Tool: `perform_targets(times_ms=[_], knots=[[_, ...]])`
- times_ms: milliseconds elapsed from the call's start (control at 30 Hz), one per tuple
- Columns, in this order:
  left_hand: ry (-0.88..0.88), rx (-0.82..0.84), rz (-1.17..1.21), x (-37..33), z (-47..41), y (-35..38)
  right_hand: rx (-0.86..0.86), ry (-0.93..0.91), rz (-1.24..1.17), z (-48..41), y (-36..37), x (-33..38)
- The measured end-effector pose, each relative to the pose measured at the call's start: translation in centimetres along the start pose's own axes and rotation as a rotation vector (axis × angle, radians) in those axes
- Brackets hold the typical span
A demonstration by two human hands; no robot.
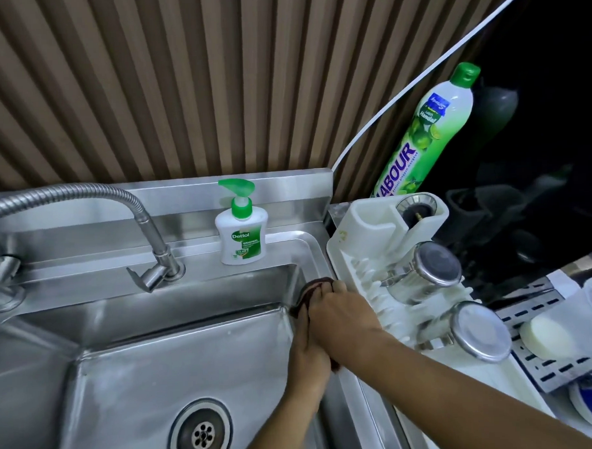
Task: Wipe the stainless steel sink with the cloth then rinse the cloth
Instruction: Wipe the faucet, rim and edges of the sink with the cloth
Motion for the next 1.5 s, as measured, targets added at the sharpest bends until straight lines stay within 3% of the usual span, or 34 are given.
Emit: perform_targets(times_ms=[300,633,1000,1333,1500], knots=[[0.058,-0.044,-0.006,-3.0,-4.7,-0.5,-0.138,-0.077,0.266,-3.3,-1.5,-1.6],[0.023,0.081,0.020,-0.9,2.6,0.7,-0.097,-0.102,0.299,3.3,0.8,0.5],[-0.008,0.248,-0.367,4.1,13.8,0.6,-0.002,-0.013,0.197,17.1,4.1,4.5],[0.006,0.370,-0.906,5.7,20.8,0.5,0.019,0.024,0.058,26.6,6.3,6.4],[0.114,0.478,-1.208,5.3,23.2,1.2,0.072,0.048,-0.070,30.4,8.1,6.5]])
Point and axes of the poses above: each hand's wrist, its own z-axis away from the middle knuckle, its own y-axis out of the palm, x = y × z, the point moved 6 cm from there along -z, towards the middle knuckle, and after that the axes turned 3 degrees about z, right-handed, at the moved point
